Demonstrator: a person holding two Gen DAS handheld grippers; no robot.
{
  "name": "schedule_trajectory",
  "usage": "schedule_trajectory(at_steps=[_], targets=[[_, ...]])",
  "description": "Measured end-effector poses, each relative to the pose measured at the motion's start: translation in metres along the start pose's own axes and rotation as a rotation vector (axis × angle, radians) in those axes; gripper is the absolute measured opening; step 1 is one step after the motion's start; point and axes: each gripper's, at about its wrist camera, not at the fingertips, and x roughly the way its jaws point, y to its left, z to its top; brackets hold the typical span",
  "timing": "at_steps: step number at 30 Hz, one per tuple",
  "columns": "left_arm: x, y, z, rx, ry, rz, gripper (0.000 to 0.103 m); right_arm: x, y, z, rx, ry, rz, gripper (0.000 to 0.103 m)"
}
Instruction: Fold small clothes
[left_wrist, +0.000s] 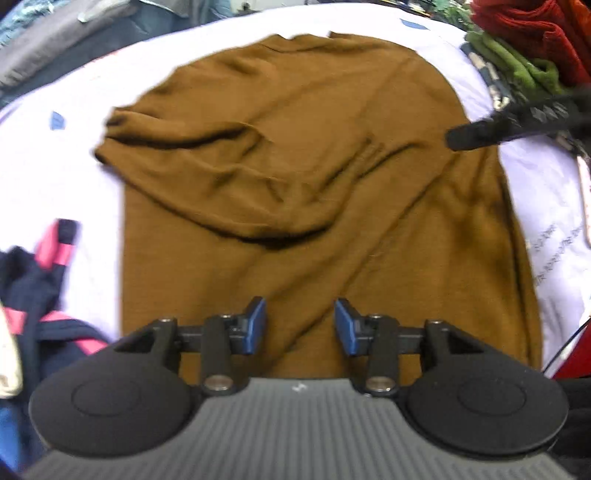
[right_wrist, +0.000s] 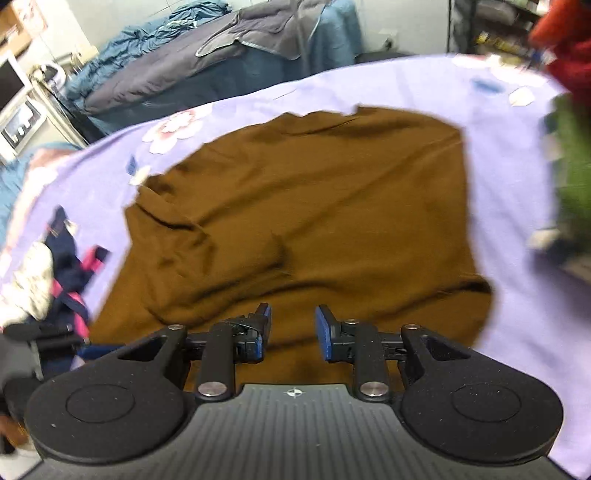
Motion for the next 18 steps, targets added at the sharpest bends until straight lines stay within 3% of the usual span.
schedule_trajectory(at_steps=[3, 6, 8, 11, 12, 15, 18], targets=[[-0.013, 0.008, 0.004, 0.008, -0.009, 0.059, 0.041, 0.025, 0.012, 0.018, 0.033, -0.007, 0.007, 0.046], [-0.024, 0.015, -0.002, -0.029, -0.014, 0.075, 0.043, 0.054, 0.022, 0.034, 0.002, 0.010, -0.072, 0.049], [-0.025, 0.018, -0.006, -0.062, -0.009, 0.080, 0.044, 0.071, 0.019, 0.041, 0.071, 0.046, -0.041, 0.048], [-0.024, 0.018, -0.013, -0.083, 0.000, 0.092, 0.044, 0.091, 0.018, 0.045, 0.110, 0.110, -0.040, 0.032], [-0.024, 0.019, -0.014, -0.086, 0.002, 0.096, 0.044, 0.095, 0.019, 0.044, 0.105, 0.129, -0.075, 0.010], [-0.028, 0.024, -0.016, -0.094, -0.003, 0.109, 0.044, 0.069, 0.022, 0.042, 0.104, 0.050, -0.018, 0.005], [-0.035, 0.035, -0.013, -0.101, -0.024, 0.146, 0.044, 0.018, 0.033, 0.038, -0.011, -0.036, -0.056, 0.006]])
